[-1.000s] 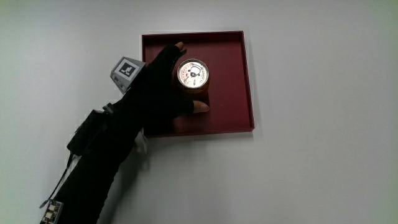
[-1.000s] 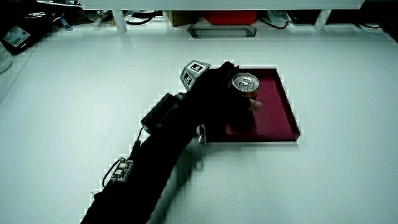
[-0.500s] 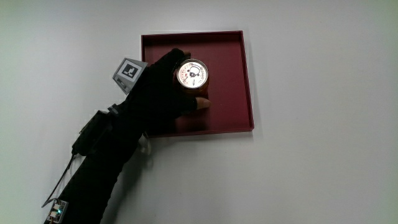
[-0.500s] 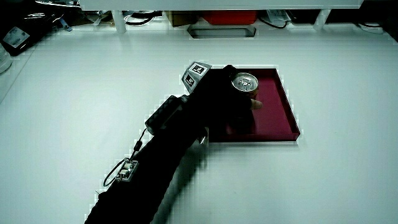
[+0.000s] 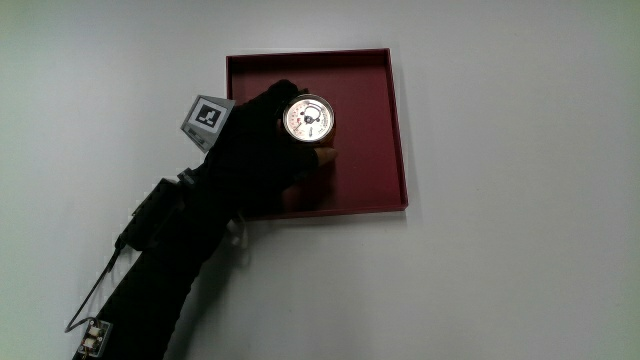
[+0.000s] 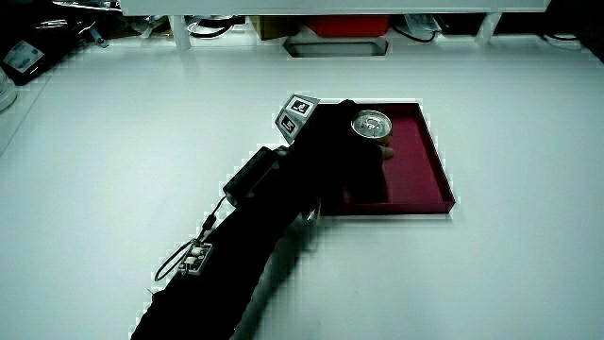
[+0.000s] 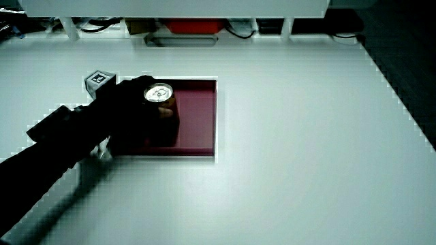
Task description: Pick red bull from plate
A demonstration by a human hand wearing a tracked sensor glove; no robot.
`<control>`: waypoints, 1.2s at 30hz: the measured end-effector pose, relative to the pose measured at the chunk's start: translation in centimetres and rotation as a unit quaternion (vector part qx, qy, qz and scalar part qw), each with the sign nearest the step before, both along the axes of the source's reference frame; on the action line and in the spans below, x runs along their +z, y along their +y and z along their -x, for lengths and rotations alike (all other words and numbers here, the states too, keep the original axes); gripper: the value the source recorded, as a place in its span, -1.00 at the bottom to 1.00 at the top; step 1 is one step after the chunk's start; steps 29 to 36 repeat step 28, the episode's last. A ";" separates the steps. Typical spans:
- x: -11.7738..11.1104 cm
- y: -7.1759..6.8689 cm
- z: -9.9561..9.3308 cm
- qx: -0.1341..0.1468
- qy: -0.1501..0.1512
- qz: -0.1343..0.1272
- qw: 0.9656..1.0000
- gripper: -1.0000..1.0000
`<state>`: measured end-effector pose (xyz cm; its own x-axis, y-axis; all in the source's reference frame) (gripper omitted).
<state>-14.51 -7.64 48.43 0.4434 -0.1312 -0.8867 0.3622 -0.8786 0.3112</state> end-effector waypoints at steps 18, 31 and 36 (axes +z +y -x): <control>-4.2 0.8 1.6 -0.038 0.019 -0.043 0.998 1.00; -7.5 1.5 5.1 -0.091 0.094 -0.079 0.988 1.00; -7.5 1.5 5.1 -0.091 0.094 -0.079 0.988 1.00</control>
